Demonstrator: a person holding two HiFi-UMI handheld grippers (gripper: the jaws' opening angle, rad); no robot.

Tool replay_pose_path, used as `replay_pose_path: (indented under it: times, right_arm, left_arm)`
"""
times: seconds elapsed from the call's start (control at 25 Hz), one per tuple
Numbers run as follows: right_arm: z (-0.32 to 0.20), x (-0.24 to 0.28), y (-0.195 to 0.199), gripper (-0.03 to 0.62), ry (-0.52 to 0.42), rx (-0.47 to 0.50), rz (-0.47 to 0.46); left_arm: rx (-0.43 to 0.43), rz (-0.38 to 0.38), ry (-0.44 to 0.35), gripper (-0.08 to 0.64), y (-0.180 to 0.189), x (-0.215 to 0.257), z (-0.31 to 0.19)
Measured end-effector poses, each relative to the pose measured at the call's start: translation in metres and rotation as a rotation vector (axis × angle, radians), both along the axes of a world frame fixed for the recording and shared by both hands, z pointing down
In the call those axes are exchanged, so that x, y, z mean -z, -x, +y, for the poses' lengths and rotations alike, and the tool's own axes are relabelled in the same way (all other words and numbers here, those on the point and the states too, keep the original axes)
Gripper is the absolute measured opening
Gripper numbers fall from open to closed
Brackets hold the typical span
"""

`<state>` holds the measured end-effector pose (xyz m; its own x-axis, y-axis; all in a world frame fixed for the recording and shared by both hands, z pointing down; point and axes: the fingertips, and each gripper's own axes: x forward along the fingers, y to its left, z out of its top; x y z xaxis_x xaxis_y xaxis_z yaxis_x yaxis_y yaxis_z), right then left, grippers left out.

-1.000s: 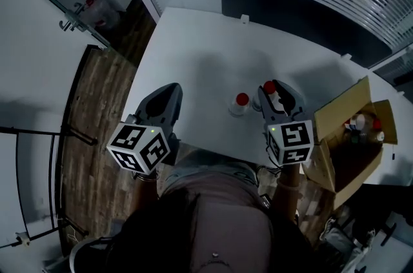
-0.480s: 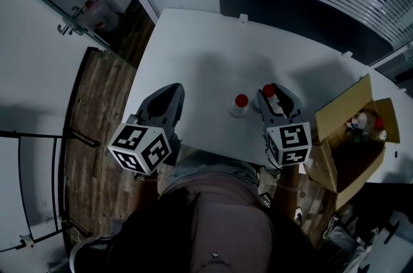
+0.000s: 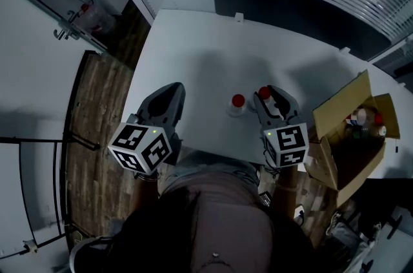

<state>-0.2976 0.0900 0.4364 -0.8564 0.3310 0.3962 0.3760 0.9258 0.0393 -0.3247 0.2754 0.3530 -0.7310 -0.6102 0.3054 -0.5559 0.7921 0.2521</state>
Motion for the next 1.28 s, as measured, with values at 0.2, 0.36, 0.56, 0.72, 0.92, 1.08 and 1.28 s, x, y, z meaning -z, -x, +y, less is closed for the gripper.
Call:
replay_pose_path:
  times: [0.2, 0.36, 0.56, 0.72, 0.92, 1.08, 1.28]
  right_arm:
    - [-0.003, -0.001, 0.0, 0.166, 0.041, -0.016, 0.016]
    - [-0.004, 0.001, 0.002, 0.167, 0.057, -0.02, 0.013]
    - [-0.004, 0.0, 0.003, 0.167, 0.076, -0.026, 0.027]
    - [-0.007, 0.0, 0.001, 0.167, 0.069, -0.025, 0.028]
    - [-0.009, 0.006, 0.001, 0.169, 0.084, -0.036, 0.011]
    - [-0.012, 0.003, -0.006, 0.169, 0.082, -0.035, 0.029]
    - [-0.015, 0.007, -0.014, 0.172, 0.081, -0.043, 0.021]
  left_arm:
    - [-0.01, 0.0, -0.002, 0.009, 0.0, 0.0, -0.003]
    - [-0.019, -0.004, -0.007, 0.009, -0.001, 0.001, -0.004]
    - [-0.02, -0.007, -0.01, 0.009, 0.0, 0.001, -0.002]
    - [-0.025, -0.008, -0.012, 0.009, -0.002, 0.002, -0.005]
    - [-0.039, -0.011, -0.016, 0.009, -0.003, 0.004, -0.011]
    - [-0.05, -0.014, -0.018, 0.009, -0.005, 0.005, -0.017]
    - [-0.057, -0.016, -0.024, 0.009, -0.01, 0.007, -0.022]
